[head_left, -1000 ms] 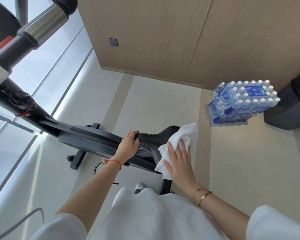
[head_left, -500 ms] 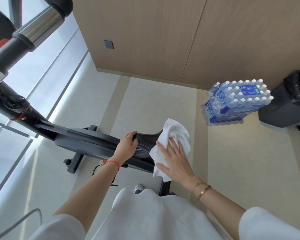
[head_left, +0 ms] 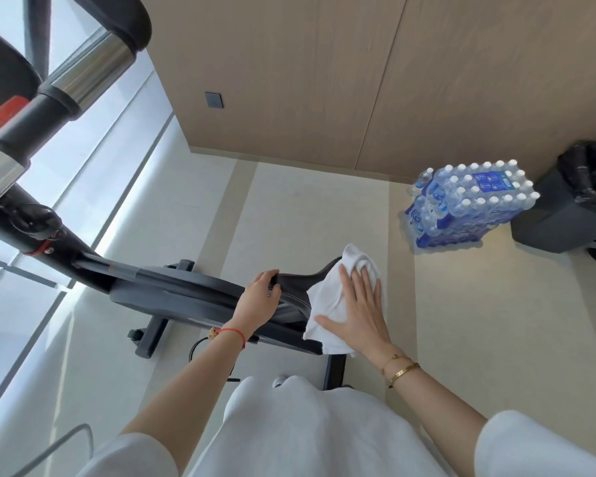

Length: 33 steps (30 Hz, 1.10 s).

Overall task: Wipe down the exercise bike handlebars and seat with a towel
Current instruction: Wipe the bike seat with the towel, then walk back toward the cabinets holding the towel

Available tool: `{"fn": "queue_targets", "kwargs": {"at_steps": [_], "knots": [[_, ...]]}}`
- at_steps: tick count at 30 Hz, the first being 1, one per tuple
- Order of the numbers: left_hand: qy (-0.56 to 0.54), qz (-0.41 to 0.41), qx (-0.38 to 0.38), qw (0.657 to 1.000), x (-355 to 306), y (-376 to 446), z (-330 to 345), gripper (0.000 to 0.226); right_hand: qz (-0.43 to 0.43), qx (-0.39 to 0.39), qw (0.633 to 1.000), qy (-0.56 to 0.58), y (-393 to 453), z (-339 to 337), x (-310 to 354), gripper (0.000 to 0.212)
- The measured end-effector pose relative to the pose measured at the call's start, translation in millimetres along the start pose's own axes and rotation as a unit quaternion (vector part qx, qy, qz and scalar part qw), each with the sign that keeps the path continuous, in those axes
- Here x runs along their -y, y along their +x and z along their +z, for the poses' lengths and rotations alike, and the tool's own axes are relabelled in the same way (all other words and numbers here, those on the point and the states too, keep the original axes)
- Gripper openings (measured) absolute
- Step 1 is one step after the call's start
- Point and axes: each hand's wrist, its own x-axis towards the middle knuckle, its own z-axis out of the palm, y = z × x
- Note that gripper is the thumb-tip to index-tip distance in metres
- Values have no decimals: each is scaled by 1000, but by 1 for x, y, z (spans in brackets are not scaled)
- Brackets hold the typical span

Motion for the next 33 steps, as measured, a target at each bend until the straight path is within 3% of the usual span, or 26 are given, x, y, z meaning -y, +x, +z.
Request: {"fn": "queue_targets", "kwargs": {"at_steps": [5,10,13,16,24,33], "knots": [[21,9,9,1000,0,2,-2,44,-14,-55,997,58,-9,9,5,87],[81,23,21,996,-3,3,-3,48,-46,-146,988,20,-4,0,8,43],[116,60,-4,991,-10,-2,-4,51,-19,-138,987,75,-3,-18,8,30],[103,123,-9,987,-30,-7,-8,49,42,-112,982,148,-11,-35,1,26],[99,255,106,956,-108,-16,4,34,200,-130,951,195,-83,-85,-46,31],[147,428,198,870,-223,-72,95,35,395,-252,844,262,-236,-128,-100,20]]}}
